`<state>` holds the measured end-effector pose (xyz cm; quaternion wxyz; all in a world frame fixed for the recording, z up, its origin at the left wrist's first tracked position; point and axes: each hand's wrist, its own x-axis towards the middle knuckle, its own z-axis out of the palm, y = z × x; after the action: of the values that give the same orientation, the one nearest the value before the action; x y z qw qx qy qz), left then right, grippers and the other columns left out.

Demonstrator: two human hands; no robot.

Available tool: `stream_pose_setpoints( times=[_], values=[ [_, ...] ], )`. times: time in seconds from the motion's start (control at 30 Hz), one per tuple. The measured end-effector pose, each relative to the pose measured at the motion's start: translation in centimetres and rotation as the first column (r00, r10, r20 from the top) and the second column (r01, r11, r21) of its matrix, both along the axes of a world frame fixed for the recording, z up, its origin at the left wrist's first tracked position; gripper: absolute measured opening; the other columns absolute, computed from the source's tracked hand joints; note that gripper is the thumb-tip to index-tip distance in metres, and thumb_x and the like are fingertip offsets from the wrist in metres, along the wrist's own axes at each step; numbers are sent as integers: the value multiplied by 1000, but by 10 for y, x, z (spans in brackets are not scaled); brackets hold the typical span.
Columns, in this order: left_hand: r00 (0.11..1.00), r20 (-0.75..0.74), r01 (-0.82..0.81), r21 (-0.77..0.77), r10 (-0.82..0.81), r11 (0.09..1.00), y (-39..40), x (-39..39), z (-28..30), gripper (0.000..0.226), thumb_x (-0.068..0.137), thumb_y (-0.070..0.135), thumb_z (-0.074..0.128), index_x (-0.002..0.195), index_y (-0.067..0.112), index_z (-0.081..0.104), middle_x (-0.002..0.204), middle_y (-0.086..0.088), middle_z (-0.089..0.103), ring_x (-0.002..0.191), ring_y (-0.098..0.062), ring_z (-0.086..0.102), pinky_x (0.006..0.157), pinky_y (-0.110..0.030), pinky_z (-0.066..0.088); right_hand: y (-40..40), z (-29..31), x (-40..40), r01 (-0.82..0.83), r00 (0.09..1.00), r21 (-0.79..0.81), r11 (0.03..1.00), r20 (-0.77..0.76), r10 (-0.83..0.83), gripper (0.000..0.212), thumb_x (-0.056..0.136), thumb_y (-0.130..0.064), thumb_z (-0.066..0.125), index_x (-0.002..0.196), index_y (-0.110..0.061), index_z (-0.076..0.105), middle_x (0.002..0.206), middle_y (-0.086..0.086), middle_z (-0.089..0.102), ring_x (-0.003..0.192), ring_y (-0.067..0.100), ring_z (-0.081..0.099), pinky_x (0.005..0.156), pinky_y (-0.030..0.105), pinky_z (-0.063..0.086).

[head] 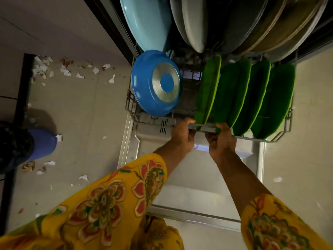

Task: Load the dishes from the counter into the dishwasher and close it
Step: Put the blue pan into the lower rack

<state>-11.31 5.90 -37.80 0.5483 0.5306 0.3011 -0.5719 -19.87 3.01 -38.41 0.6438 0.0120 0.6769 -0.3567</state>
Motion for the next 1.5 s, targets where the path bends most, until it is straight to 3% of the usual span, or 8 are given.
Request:
stream_pose_setpoints(
  times=[0.1, 0.23, 0.5, 0.77, 0.93, 1.17, 1.3, 1.5],
  values=[
    [1000, 0, -11, 33, 11, 999, -1, -4, -1, 17, 84, -4, 52, 78, 11, 54, 76, -7, 58, 70, -18, 57, 84, -37, 50, 0, 4, 0, 6, 1000, 15, 1000, -9, -6, 10, 86, -2, 55, 88, -11, 50, 88, 13, 59, 73, 24, 61, 66, 33, 54],
    [999, 44, -34, 40, 33, 999, -5, 3, 2, 20, 85, -5, 52, 71, 10, 51, 60, -4, 57, 54, -13, 57, 56, -23, 52, -2, 8, 9, 31, 999, 1, 1000, -34, -31, 21, 83, 0, 56, 102, -6, 49, 93, 16, 57, 76, 26, 60, 65, 33, 54],
    [996, 79, 37, 15, -38, 999, -41, 29, 10, 17, 85, -4, 54, 76, 11, 51, 73, -6, 54, 64, -15, 54, 60, -23, 49, -36, 8, 34, -28, 998, -1, 1000, -53, 28, 29, 83, -6, 60, 111, -6, 50, 101, 15, 57, 74, 22, 58, 54, 26, 52],
    [992, 113, 67, -39, -62, 997, -77, 38, -5, 12, 87, 2, 58, 82, 12, 53, 82, -6, 58, 72, -17, 57, 73, -27, 49, -69, -8, 37, -113, 994, -95, 989, -7, 112, 48, 84, -20, 67, 126, -7, 47, 110, 13, 60, 93, 24, 62, 66, 25, 56],
    [981, 177, 91, -79, -76, 993, -104, 53, -9, 7, 91, 14, 61, 95, 12, 56, 106, -9, 63, 84, -19, 58, 81, -30, 50, -104, -13, 48, -82, 995, -161, 983, 38, 89, 27, 90, -25, 62, 109, -8, 53, 94, 8, 59, 77, 17, 58, 67, 25, 52],
    [932, 351, 124, -76, -90, 989, -139, 72, -25, 41, 91, 8, 58, 130, 2, 47, 131, -15, 55, 120, -28, 53, 105, -41, 43, -150, -18, 58, -196, 979, -184, 963, 24, 204, 20, 95, -25, 53, 110, -12, 50, 107, 10, 54, 76, 14, 54, 71, 26, 48],
    [936, 348, 118, -161, -55, 980, -151, 79, -27, 26, 95, 4, 51, 121, 1, 50, 113, -14, 59, 99, -24, 57, 96, -39, 49, -165, -21, 62, -137, 981, -227, 964, 103, 164, 7, 97, -17, 48, 96, -11, 51, 89, 9, 57, 71, 16, 58, 67, 25, 51],
    [947, 311, 158, -230, -81, 960, -160, 82, -32, 21, 97, -1, 38, 87, 12, 50, 90, -12, 57, 78, -21, 55, 71, -30, 45, -186, -24, 70, -214, 959, -294, 932, 119, 258, 26, 94, -27, 52, 117, -16, 48, 123, 13, 51, 95, 22, 58, 88, 31, 52]
  ],
)
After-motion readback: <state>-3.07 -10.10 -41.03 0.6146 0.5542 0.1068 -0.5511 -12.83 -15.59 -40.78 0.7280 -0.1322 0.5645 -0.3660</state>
